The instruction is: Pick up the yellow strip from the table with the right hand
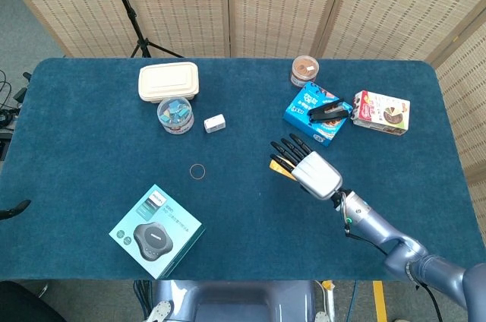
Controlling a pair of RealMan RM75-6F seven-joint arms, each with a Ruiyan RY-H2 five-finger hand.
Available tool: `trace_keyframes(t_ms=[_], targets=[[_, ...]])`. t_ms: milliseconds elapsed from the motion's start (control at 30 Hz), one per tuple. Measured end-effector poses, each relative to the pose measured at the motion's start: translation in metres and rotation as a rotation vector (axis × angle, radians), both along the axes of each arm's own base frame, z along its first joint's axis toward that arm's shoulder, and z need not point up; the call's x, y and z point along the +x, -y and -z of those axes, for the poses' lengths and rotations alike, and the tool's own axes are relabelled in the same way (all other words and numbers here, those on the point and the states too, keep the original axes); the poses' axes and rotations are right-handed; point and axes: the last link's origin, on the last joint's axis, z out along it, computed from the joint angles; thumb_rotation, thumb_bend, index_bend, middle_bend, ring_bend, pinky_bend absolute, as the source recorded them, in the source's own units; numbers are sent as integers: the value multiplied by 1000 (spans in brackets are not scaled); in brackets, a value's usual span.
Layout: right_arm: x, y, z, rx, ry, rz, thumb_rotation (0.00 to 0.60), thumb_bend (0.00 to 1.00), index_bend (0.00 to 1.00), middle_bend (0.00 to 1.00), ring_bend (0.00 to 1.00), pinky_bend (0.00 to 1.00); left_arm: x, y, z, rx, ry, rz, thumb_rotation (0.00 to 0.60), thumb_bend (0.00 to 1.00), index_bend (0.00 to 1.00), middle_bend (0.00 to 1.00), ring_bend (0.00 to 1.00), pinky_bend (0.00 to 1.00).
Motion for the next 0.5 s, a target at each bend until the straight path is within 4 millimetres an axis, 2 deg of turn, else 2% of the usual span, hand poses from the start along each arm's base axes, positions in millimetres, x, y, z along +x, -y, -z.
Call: trace_keyframes(t_ms=[500], targets=[[-16, 14, 23, 5, -86, 8, 600, 0, 126, 0, 0, 0, 0, -1, 1, -6, -3, -1, 600, 0, 0, 0, 0, 0]])
